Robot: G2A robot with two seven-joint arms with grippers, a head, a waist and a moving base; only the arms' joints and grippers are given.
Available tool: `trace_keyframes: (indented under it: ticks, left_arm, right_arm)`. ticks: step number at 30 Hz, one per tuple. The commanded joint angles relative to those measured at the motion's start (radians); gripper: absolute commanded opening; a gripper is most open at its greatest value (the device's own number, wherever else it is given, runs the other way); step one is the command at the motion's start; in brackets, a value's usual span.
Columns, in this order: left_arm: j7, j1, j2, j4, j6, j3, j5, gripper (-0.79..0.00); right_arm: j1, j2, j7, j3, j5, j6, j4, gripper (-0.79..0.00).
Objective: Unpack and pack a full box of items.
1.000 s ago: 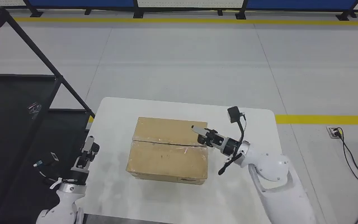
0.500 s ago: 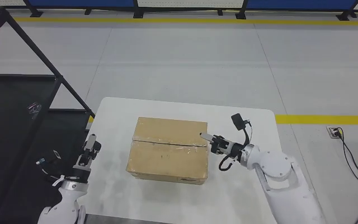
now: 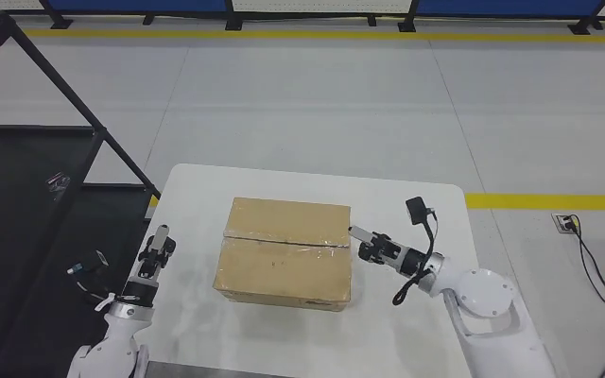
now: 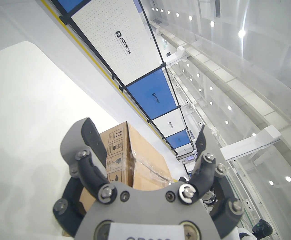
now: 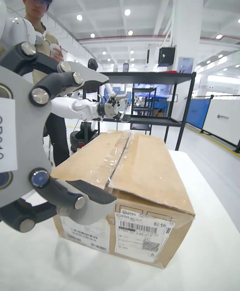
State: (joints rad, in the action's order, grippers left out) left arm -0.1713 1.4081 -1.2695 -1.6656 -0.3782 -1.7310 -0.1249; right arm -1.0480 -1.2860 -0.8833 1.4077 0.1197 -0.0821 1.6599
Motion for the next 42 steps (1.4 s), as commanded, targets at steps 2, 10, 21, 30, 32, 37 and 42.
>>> trace_keyframes:
  ticks: [2,10,21,30,32,37,42]
  left_arm:
    - [0.002,0.001,0.001,0.001,0.002,0.000,0.001,0.000]
    - [0.006,0.000,0.002,0.000,0.008,0.005,-0.003,0.000]
    - [0.005,-0.004,0.005,-0.002,0.010,0.011,-0.007,0.000]
    - [0.004,-0.006,0.007,0.003,0.012,0.017,-0.010,0.000]
    - [0.005,-0.008,0.007,0.007,0.012,0.022,-0.012,0.000]
    - [0.008,-0.008,0.007,0.009,0.011,0.027,-0.015,0.000]
    - [0.008,-0.007,0.008,0.009,0.014,0.027,-0.016,0.000]
  right_arm:
    - [0.015,0.001,0.001,-0.023,0.015,0.010,-0.012,0.000]
    - [0.030,0.012,-0.025,-0.059,0.108,-0.004,-0.025,0.000]
    - [0.052,0.024,-0.039,-0.054,0.144,-0.159,-0.036,0.000]
    - [-0.101,0.023,0.147,0.050,-0.128,0.158,0.080,0.000]
    - [-0.086,0.025,0.136,0.038,-0.111,0.139,0.066,0.000]
    - [-0.021,0.023,0.116,-0.022,-0.096,0.099,0.007,0.000]
    - [0.055,0.024,0.050,-0.081,-0.031,-0.020,-0.063,0.000]
